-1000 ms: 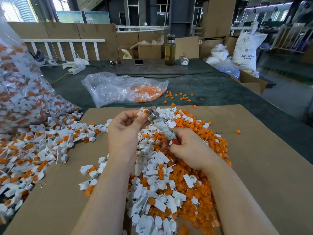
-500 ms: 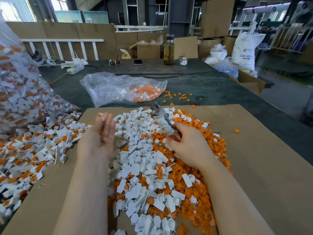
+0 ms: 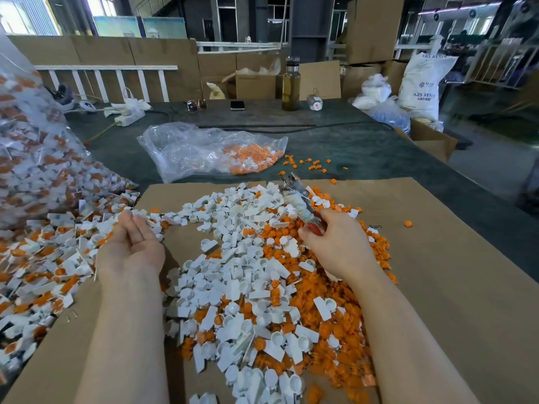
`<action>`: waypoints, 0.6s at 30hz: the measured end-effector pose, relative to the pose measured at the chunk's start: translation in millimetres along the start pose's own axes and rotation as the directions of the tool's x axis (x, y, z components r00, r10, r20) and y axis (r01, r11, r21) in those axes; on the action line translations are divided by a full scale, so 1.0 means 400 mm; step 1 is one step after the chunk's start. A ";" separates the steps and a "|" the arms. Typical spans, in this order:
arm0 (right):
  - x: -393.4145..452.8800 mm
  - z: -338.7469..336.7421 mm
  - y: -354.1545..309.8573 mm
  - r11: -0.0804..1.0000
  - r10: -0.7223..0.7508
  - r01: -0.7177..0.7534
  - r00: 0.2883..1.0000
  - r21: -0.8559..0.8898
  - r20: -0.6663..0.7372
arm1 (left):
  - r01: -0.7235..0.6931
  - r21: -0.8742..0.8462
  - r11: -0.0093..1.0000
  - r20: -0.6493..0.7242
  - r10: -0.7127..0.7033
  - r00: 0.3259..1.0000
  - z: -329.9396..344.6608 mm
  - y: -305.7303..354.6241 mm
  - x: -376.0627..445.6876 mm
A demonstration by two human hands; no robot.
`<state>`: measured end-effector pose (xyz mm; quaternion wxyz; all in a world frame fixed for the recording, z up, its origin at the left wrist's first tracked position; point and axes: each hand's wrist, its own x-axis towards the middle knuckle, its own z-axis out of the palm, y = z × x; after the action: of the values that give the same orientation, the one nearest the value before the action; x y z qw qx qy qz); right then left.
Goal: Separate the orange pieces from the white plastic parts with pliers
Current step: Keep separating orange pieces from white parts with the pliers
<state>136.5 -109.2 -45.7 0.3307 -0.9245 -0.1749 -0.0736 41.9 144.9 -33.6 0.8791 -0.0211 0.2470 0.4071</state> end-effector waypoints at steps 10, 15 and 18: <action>0.000 0.001 -0.009 0.998 -0.063 0.060 0.994 0.026 0.094 | -0.382 0.913 0.147 0.398 -0.105 0.911 0.012 -0.100 -0.061; -0.010 0.016 -0.026 0.979 -0.193 0.204 0.950 -0.018 0.247 | -0.570 0.779 -0.262 0.526 -0.221 0.821 -0.008 -0.145 -0.083; -0.017 0.029 -0.036 0.969 -0.232 0.245 0.931 -0.012 0.283 | -0.561 0.729 -0.392 0.509 -0.236 0.827 -0.010 -0.136 -0.070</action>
<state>125.0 -93.3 -48.1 0.2692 -0.9050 -0.3290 0.0139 64.5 87.9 -33.4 0.4455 0.8483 0.2444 0.1487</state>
